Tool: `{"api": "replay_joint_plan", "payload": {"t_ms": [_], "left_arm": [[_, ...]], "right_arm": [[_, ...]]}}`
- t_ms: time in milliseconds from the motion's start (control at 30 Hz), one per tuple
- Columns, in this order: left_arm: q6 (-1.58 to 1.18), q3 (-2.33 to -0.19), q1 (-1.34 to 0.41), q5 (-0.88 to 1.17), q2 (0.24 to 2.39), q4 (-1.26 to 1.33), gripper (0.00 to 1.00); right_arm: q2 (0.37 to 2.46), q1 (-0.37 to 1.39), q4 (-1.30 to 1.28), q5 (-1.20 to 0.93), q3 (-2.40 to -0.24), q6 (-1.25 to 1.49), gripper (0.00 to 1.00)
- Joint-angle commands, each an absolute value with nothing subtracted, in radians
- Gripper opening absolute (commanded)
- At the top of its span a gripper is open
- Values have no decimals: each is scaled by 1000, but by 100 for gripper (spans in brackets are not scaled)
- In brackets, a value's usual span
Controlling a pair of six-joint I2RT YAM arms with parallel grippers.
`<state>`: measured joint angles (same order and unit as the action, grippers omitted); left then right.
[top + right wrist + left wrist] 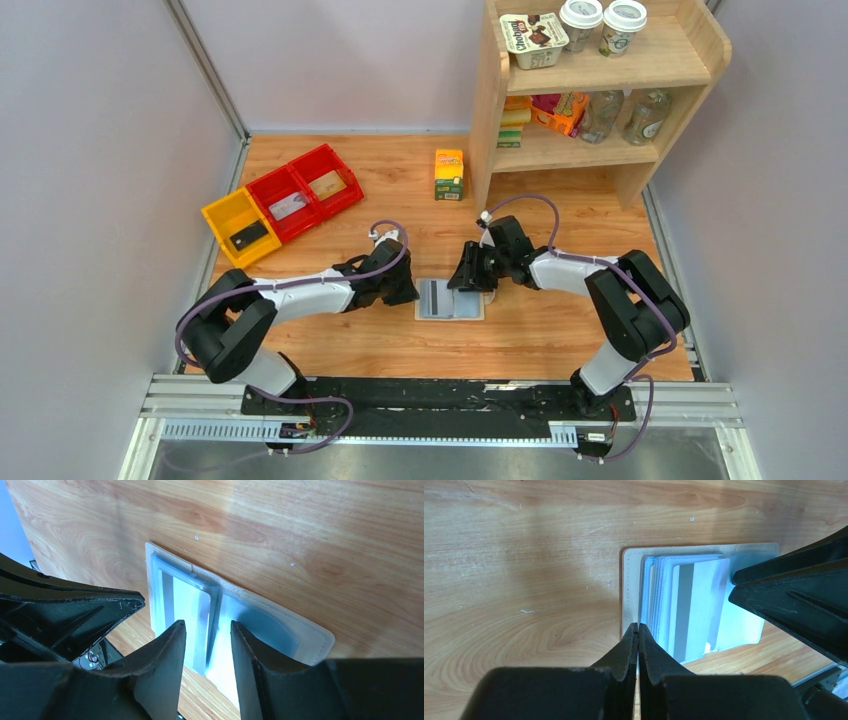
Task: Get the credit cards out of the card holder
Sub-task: Remove the credit card from the card holder.
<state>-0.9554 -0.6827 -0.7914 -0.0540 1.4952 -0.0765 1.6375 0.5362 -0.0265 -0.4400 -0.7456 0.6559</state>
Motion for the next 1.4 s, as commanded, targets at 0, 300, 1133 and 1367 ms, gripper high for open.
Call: {"api": "replay_joint_plan", "payload": {"t_ms": [0,300,1133,1367], "left_arm": [[-923,-738,-795,-63,1453,-89,4],[-931,-761,-795,44,1514,-6,4],[-1028,-718,-796,61,1674,-49,0],[-1029,-724,-796,57,1690,-69,0]], "right_arm": [[1631,540,29,-477,-755,630,43],[1637,538,41,-485,-750,632,43],[1620,479,239,-676,-626,687,31],[1612,456,388,-775,-571,733,25]]}}
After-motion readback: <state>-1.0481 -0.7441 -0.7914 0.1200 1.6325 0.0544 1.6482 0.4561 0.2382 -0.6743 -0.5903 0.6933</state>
